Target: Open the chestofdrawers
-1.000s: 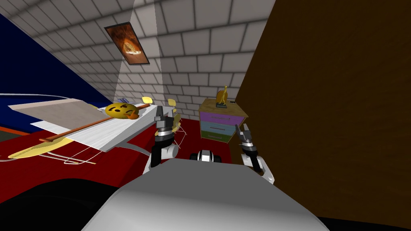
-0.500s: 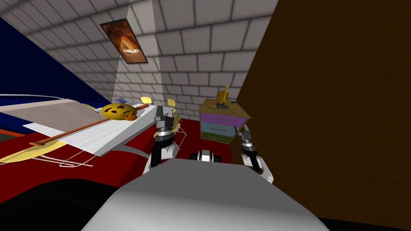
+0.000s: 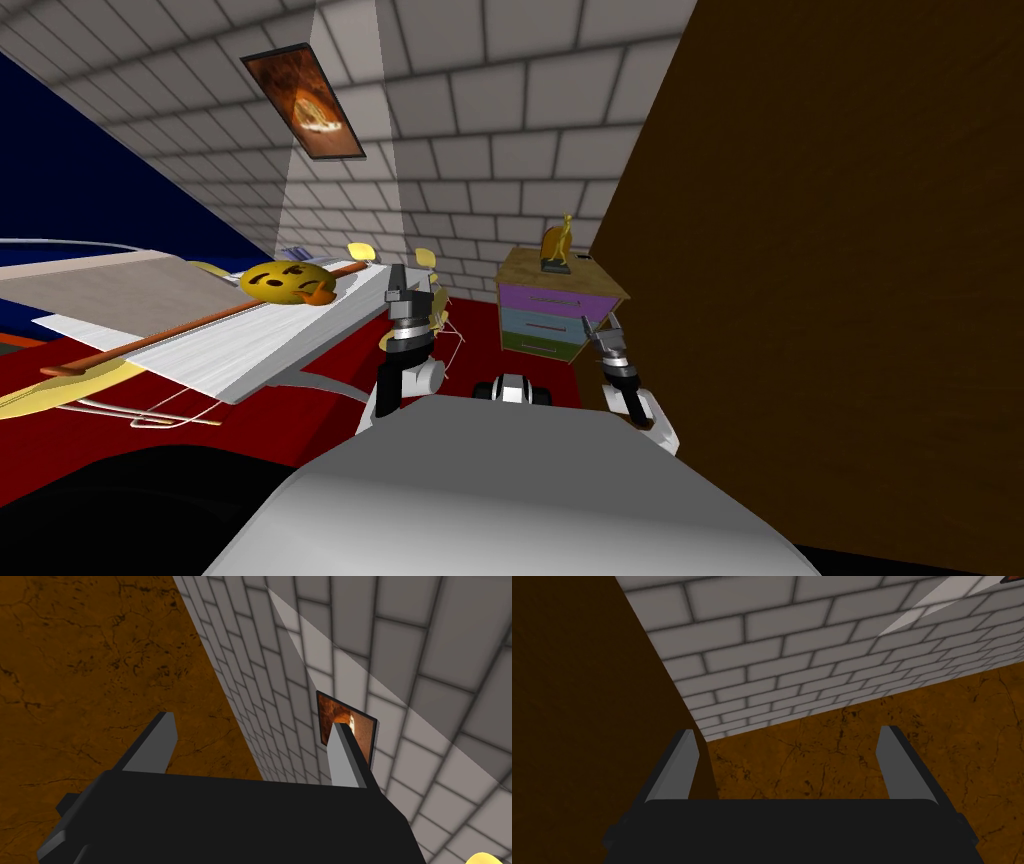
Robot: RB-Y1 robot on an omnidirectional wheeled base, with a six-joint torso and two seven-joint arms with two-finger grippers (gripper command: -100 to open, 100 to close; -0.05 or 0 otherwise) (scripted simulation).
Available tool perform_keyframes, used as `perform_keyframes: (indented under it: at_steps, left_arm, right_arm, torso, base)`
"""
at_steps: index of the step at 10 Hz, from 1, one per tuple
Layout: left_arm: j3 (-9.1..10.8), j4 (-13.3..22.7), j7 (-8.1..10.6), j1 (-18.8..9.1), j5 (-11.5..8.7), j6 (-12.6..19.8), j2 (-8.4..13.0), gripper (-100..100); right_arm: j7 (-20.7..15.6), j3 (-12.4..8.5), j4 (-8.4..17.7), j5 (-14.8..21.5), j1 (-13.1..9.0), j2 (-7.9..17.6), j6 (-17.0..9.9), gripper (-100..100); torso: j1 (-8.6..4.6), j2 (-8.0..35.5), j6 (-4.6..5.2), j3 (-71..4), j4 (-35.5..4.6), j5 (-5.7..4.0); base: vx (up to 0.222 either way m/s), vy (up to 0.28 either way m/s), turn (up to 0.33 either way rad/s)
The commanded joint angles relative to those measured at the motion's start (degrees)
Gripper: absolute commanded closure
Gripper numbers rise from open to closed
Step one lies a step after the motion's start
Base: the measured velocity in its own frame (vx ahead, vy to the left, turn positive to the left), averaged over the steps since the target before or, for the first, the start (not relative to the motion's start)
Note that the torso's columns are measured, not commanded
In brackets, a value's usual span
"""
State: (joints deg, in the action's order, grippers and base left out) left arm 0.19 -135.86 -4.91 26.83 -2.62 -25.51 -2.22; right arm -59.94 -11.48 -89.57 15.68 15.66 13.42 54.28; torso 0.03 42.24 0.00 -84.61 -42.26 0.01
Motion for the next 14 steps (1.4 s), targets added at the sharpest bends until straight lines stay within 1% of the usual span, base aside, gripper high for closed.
perform_keyframes:
  at_steps: [1, 3, 4, 5, 6, 7, 8, 9, 10, 12, 13, 14]
  left_arm:
    - [0.00, 0.0, 0.00, 0.0, 0.0, 0.0, 0.0, 0]
    - [0.00, 0.0, 0.00, 0.0, 0.0, 0.0, 0.0, 0]
    - [0.00, 0.0, 0.00, 0.0, 0.0, 0.0, 0.0, 0]
    - [0.00, 0.0, 0.00, 0.0, 0.0, 0.0, 0.0, 0]
    - [0.00, 0.0, 0.00, 0.0, 0.0, 0.0, 0.0, 0]
    - [0.00, 0.0, 0.00, 0.0, 0.0, 0.0, 0.0, 0]
    - [0.00, 0.0, 0.00, 0.0, 0.0, 0.0, 0.0, 0]
    - [0.00, 0.0, 0.00, 0.0, 0.0, 0.0, 0.0, 0]
    - [0.00, 0.0, 0.00, 0.0, 0.0, 0.0, 0.0, 0]
    - [0.00, 0.0, 0.00, 0.0, 0.0, 0.0, 0.0, 0]
    - [0.00, 0.0, 0.00, 0.0, 0.0, 0.0, 0.0, 0]
    - [0.00, 0.0, 0.00, 0.0, 0.0, 0.0, 0.0, 0]
  right_arm:
    - [-4.5, -0.9, 3.1, 1.2, -1.3, 0.2, 2.0, -100]
    - [-7.7, -0.9, 3.6, 1.2, -1.3, 0.2, 2.0, -100]
    - [-9.4, -1.8, 6.2, 2.2, -2.5, 0.4, 3.8, -100]
    - [-11.1, -1.8, 6.9, 2.2, -2.5, 0.4, 3.8, -100]
    - [-12.8, -1.8, 6.9, 2.2, -2.5, 0.4, 3.8, -100]
    - [-14.4, -2.7, 9.5, 3.2, -3.7, 0.6, 5.5, -100]
    - [-16.1, -2.7, 10.1, 3.2, -3.7, 0.6, 5.5, -100]
    - [-17.8, -2.7, 10.1, 3.2, -3.7, 0.6, 5.5, -100]
    - [-19.5, -3.6, 12.9, 4.2, -5.0, 0.7, 7.2, -100]
    - [-22.9, -3.6, 13.2, 4.2, -5.0, 0.7, 7.2, -100]
    - [-24.5, -4.5, 16.0, 5.1, -6.2, 0.7, 8.9, -100]
    - [-26.2, -4.5, 16.3, 5.1, -6.2, 0.7, 8.9, -100]
  torso:
    - [-0.05, 0.1, 0.00, 0.1, 0.0, -0.01]
    - [-0.03, 0.0, 0.00, 0.0, 0.0, -0.01]
    - [-0.11, 0.1, 0.00, 0.1, 0.0, -0.03]
    - [-0.04, 0.1, 0.00, 0.1, 0.0, -0.02]
    - [0.02, 0.0, 0.00, 0.0, 0.0, 0.00]
    - [-0.04, 0.1, 0.00, 0.0, 0.0, -0.01]
    - [0.00, 0.0, 0.00, 0.0, 0.0, -0.01]
    - [-0.02, 0.0, 0.00, 0.0, 0.0, 0.00]
    - [-0.09, 0.1, 0.00, 0.1, 0.0, -0.02]
    - [0.00, 0.0, 0.00, 0.0, 0.0, 0.00]
    - [-0.03, 0.1, 0.00, 0.1, 0.0, -0.01]
    - [0.01, 0.1, 0.01, 0.1, 0.0, 0.00]
  base:
    - [0.060, 0.045, -0.029]
    - [0.052, 0.023, -0.007]
    - [0.047, 0.027, -0.035]
    - [0.061, 0.039, -0.020]
    - [0.042, 0.021, 0.004]
    - [0.060, 0.038, -0.044]
    - [0.072, 0.036, -0.025]
    - [0.043, 0.014, 0.005]
    - [0.064, 0.027, -0.045]
    - [0.046, 0.030, -0.014]
    - [0.049, 0.042, -0.050]
    - [0.065, 0.044, -0.036]
